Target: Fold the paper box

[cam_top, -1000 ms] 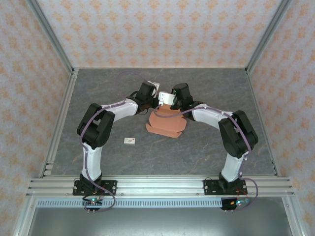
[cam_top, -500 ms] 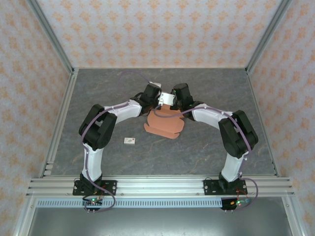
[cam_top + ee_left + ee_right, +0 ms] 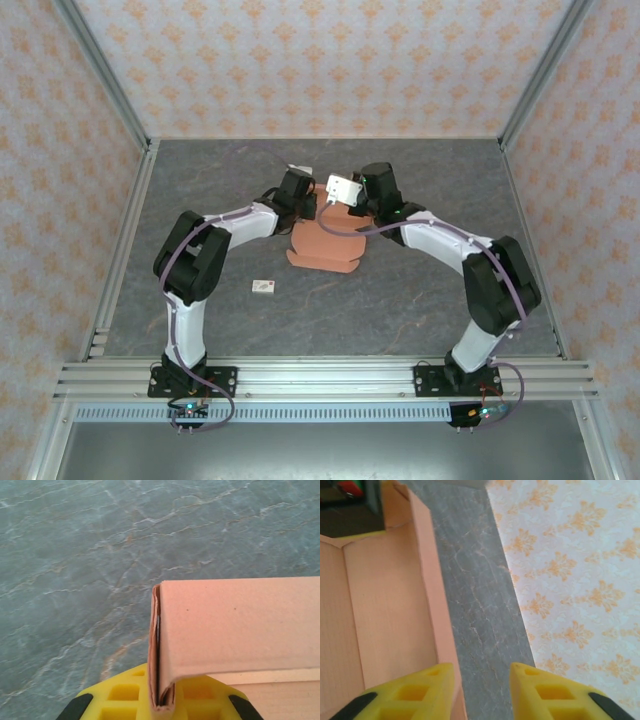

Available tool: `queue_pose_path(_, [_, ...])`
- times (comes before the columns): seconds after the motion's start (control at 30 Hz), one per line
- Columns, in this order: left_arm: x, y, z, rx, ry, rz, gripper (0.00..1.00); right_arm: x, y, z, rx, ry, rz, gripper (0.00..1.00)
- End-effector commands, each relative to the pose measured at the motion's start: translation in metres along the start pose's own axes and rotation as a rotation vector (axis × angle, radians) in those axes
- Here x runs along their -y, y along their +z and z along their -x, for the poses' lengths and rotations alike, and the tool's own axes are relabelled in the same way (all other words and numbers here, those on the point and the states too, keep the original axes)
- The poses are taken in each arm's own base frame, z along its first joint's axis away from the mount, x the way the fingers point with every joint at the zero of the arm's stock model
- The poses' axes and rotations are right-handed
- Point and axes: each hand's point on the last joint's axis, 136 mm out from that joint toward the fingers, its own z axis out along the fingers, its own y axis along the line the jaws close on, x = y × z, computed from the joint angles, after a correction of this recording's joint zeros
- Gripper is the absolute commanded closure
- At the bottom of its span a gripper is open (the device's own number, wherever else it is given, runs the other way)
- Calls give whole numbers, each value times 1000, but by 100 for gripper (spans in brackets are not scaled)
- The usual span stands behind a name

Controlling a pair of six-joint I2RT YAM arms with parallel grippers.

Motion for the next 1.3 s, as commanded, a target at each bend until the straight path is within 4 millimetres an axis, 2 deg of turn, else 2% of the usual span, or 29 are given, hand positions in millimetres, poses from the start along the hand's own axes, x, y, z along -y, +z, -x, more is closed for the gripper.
queue_pose_path(0.0, [-5,-22,22,70,-9,-1,100,-5,-17,0,25,108,26,62])
queue_pose_path(0.07, [-8,-22,19,67,0,4,100,-3,-29,7,67,197,25,59])
queue_pose_path(0.1, [-8,-33,29,94,-1,0,100,0,-36,10,84,251,20,57])
queue_pose_path(0.23, [-14,-40,31,117,-3,8,100,15,-58,16,86,568,21,45])
queue_pose_path(0.27, [-14,-41,31,122,-2,7,100,16,-60,15,72,663,31,38])
queue_pose_path(0.3, [-14,-41,32,126,-4,5,100,19,-61,13,51,748,25,36])
queue_pose_path(0.4, [-14,-40,30,128,-10,1,100,29,-62,7,-14,1049,17,34])
queue_pose_path(0.57, [-14,-37,26,127,-22,0,100,32,-59,23,-36,1415,117,32])
queue_pose_path(0.7, [-14,-37,26,128,-24,2,100,32,-47,27,-128,1556,161,34])
queue_pose_path(0.87, [-13,-39,26,130,-24,3,100,25,-21,18,-214,1696,218,36])
queue_pose_path(1.07, [-11,-39,26,130,-20,-1,100,14,-1,10,-280,1718,232,38])
queue_pose_path(1.27, [-9,-40,28,135,-23,-6,100,3,9,1,-329,1723,229,39])
